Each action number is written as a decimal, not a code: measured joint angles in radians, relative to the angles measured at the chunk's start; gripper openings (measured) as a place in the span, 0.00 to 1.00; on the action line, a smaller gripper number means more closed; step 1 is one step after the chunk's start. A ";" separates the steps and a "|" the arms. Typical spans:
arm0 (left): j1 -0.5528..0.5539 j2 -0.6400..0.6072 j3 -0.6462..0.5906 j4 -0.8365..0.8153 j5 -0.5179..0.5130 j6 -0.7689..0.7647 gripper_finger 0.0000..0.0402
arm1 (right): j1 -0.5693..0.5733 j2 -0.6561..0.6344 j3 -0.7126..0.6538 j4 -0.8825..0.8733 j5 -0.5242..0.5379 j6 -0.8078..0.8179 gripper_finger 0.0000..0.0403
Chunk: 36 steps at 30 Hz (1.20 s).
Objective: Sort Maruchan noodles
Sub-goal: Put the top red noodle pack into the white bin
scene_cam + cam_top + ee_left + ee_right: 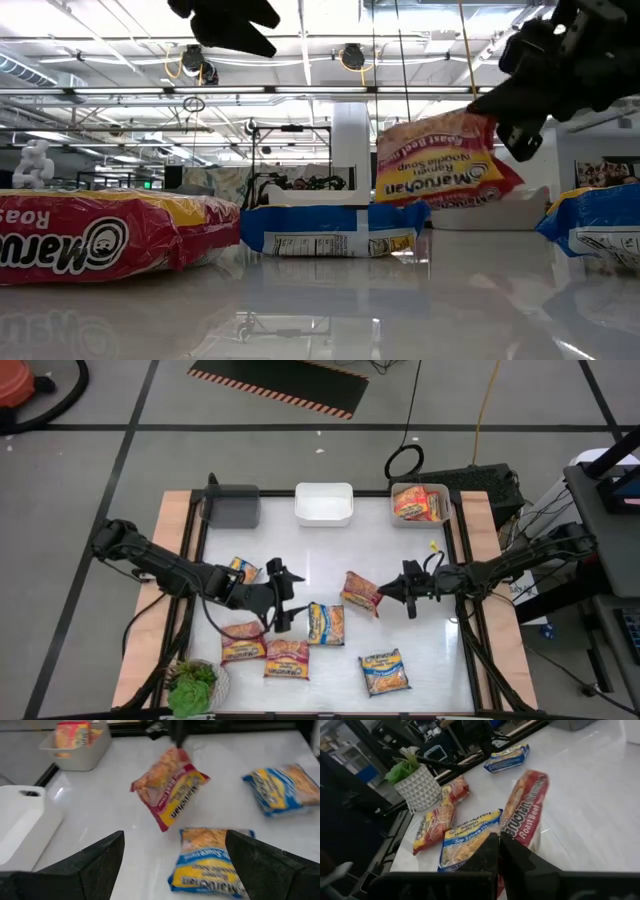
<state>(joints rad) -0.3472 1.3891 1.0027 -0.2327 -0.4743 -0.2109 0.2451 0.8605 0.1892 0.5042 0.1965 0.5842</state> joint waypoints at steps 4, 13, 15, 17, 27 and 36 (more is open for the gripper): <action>0.022 0.000 0.000 0.003 -0.006 -0.012 0.87 | 0.000 0.001 0.032 -0.035 -0.003 -0.038 0.00; 0.045 0.036 0.002 0.158 0.044 0.051 0.87 | 0.000 0.056 0.122 -0.044 -0.015 -0.109 0.00; 0.046 0.060 0.000 0.183 0.063 0.088 0.87 | 0.005 0.100 0.157 -0.045 -0.018 -0.111 0.00; 0.045 0.079 0.000 0.203 0.073 0.112 0.87 | 0.017 0.145 0.194 -0.047 -0.021 -0.123 0.00; 0.054 0.050 0.001 0.209 0.224 0.121 0.87 | 0.098 0.377 0.533 -0.315 -0.062 -0.241 0.00; 0.054 0.052 0.000 0.191 0.382 0.034 0.87 | 0.122 0.513 0.730 -0.407 -0.009 -0.276 0.00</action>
<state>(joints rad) -0.2929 1.4410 1.0031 -0.0416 -0.0925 -0.1774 0.3674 1.3735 0.9194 0.0967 0.1877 0.3084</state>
